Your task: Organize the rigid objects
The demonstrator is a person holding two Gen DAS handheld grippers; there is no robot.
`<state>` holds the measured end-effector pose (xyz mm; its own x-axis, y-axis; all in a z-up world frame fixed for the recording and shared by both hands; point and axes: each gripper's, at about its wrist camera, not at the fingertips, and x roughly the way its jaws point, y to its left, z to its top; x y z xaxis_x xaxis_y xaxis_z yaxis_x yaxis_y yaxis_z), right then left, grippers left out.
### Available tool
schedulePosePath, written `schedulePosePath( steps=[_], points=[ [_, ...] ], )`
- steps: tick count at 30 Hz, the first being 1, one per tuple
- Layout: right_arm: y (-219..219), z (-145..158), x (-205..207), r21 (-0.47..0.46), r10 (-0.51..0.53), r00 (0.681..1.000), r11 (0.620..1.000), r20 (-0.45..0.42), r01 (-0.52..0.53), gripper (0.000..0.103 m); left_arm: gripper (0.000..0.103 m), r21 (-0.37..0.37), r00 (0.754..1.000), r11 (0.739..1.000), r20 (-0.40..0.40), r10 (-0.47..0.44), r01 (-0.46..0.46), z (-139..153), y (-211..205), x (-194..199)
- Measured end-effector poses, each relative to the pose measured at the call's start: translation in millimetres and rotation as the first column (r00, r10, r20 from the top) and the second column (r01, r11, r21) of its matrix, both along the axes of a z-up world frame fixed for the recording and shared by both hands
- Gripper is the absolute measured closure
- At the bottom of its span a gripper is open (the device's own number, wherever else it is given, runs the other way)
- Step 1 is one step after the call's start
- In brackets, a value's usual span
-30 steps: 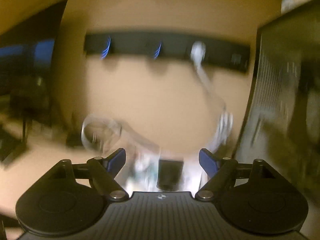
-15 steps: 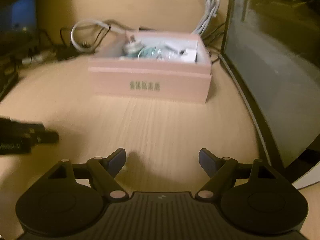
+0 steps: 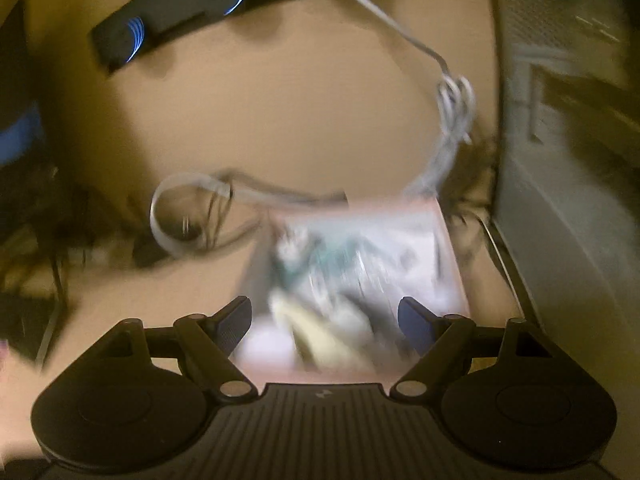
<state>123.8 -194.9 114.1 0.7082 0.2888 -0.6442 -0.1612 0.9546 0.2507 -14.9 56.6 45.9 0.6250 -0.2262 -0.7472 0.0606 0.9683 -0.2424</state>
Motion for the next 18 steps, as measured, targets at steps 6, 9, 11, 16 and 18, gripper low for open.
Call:
schedulePosePath(
  steps=[6, 9, 11, 16, 18],
  points=[
    [34, -12, 147, 0.045, -0.042, 0.993, 0.998, -0.115, 0.047, 0.023, 0.06, -0.059, 1.0, 0.998, -0.004, -0.02, 0.019, 7, 47, 11],
    [48, -39, 203, -0.004, -0.051, 0.98, 0.999, -0.191, 0.051, 0.034, 0.06, -0.084, 1.0, 0.996, -0.019, -0.013, 0.011, 2, 68, 27],
    [52, -57, 228, -0.033, -0.045, 0.967, 0.999, -0.251, 0.038, 0.048, 0.06, -0.106, 1.0, 0.994, -0.013, -0.009, 0.007, 1, 79, 36],
    [46, -65, 242, 0.064, 0.026, 0.942, 0.998, -0.335, -0.004, 0.085, 0.06, -0.164, 0.999, 0.986, -0.031, -0.034, 0.029, -11, 95, 53],
    [48, -46, 231, 0.129, 0.056, 0.948, 0.992, -0.313, -0.016, 0.097, 0.06, -0.194, 0.997, 0.979, -0.042, -0.068, 0.059, -15, 94, 58]
  ],
)
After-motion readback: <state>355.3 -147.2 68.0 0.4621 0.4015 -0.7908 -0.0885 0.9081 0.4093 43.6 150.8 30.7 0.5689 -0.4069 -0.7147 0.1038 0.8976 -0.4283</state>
